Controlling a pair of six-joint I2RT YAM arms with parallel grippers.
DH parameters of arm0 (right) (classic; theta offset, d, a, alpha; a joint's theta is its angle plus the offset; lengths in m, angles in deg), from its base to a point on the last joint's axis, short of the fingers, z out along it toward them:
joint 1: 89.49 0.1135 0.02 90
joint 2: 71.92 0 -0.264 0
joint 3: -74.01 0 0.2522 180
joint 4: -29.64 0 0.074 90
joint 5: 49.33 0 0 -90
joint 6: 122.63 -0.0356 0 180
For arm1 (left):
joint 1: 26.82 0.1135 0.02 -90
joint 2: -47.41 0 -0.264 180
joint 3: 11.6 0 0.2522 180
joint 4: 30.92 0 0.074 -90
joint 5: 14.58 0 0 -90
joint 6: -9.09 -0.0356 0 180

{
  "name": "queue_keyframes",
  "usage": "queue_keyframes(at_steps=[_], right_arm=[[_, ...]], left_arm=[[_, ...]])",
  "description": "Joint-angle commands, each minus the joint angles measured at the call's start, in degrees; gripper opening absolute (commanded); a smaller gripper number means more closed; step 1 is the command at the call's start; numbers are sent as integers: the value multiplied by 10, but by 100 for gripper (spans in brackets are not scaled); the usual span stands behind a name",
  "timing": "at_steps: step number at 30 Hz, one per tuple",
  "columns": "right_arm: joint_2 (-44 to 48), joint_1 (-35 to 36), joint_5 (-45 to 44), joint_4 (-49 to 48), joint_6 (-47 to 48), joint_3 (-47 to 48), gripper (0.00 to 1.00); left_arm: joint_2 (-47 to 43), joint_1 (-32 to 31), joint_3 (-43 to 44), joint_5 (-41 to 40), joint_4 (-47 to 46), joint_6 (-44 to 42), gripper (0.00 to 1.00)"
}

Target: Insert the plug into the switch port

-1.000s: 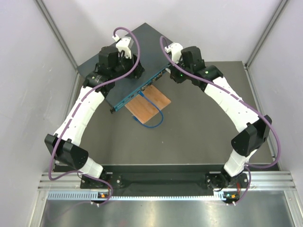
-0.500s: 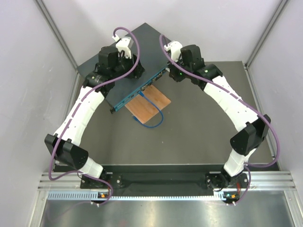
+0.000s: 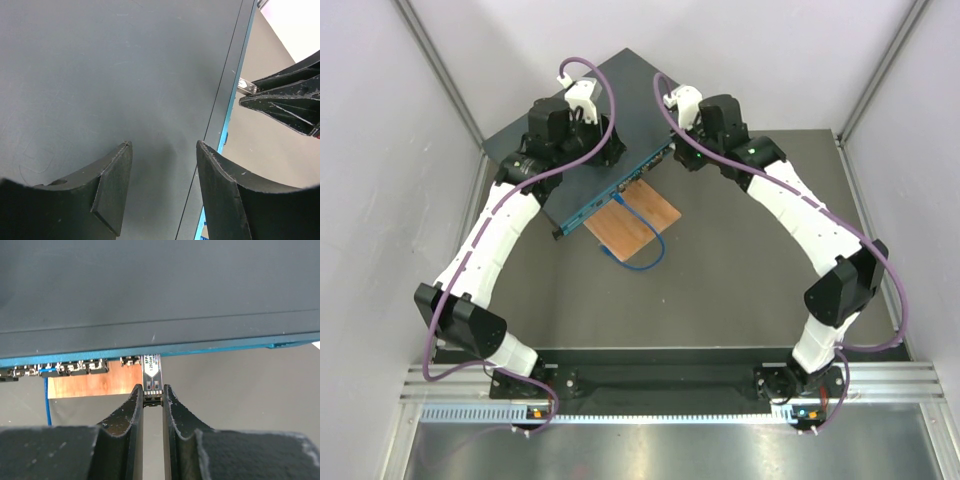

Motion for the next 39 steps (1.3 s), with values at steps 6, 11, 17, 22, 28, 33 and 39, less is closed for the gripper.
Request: queue_keyframes(at_steps=[6, 11, 17, 22, 28, 33, 39], right_arm=[[-20, 27, 50, -100, -20, 37, 0], [-21, 27, 61, -108, -15, 35, 13], [18, 22, 49, -89, 25, -6, 41], [42, 13, 44, -48, 41, -20, 53], [74, -16, 53, -9, 53, -44, 60], [74, -51, 87, 23, 43, -35, 56], [42, -62, 106, 29, 21, 7, 36]], left_arm=[[8, 7, 5, 9, -6, 10, 59], [10, 8, 4, 10, -5, 13, 59], [14, 10, 7, 13, -4, 13, 60], [17, 9, 10, 19, -5, 17, 60], [18, 9, 11, 21, -6, 19, 60], [19, 9, 13, 23, -8, 20, 60], [25, 9, 18, 27, -8, 22, 59]])
